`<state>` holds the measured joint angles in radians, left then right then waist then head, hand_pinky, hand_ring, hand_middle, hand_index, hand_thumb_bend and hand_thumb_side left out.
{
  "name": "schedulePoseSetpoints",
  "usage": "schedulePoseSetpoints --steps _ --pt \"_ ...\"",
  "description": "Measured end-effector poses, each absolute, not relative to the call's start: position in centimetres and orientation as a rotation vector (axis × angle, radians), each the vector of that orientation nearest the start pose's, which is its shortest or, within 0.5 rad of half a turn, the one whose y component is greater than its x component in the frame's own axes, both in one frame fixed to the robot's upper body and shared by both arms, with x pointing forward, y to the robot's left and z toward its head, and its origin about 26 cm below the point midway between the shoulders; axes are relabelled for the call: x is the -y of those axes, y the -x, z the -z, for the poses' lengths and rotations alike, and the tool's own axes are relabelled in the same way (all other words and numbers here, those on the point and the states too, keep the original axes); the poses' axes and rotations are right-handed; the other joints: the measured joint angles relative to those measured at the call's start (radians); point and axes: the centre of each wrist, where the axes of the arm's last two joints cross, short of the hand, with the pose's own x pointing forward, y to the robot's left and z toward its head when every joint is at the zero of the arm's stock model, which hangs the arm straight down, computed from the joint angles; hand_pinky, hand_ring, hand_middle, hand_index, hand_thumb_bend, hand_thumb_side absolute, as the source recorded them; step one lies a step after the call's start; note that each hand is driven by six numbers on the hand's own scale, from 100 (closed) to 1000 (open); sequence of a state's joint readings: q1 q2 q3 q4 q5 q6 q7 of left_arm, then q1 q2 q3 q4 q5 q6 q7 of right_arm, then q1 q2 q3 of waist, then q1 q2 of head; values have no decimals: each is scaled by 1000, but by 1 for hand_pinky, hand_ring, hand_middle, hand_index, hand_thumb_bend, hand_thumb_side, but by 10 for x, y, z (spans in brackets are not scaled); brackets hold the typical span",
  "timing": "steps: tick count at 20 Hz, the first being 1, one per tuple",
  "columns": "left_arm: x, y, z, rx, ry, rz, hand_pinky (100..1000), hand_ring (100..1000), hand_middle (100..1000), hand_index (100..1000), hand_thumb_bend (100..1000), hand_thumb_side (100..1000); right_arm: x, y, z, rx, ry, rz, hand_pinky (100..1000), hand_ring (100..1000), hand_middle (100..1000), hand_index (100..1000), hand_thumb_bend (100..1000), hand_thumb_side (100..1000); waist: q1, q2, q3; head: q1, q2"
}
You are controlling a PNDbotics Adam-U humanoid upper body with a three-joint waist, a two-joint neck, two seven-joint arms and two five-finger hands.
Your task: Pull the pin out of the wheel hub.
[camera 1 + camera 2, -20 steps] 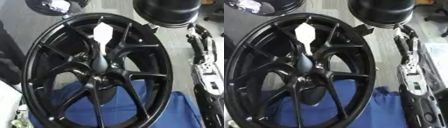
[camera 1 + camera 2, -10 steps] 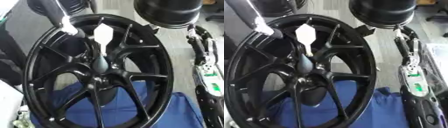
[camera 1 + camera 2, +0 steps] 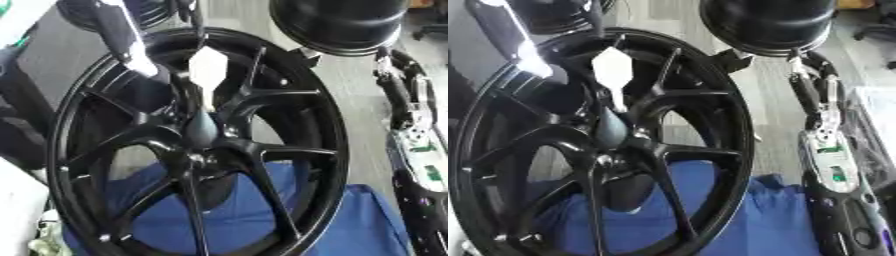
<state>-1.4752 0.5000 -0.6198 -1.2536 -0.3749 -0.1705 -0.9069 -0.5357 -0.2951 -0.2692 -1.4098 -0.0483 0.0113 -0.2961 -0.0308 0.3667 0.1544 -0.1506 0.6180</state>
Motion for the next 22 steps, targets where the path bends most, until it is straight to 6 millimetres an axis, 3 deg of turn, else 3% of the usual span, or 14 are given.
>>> schedulePoseSetpoints --steps 10,22 --pt "-71 -407 -408 -1789 743 -2824 858 830 798 791 405 207 335 -394 -154 1952 448 288 803 728 779 838 279 524 -2 0 -10 1 4" --pt "-77 -433 -397 -1782 816 -2891 859 832 798 795 415 211 329 -396 -157 1963 430 261 802 724 775 835 280 524 1 11 -23 9 4"
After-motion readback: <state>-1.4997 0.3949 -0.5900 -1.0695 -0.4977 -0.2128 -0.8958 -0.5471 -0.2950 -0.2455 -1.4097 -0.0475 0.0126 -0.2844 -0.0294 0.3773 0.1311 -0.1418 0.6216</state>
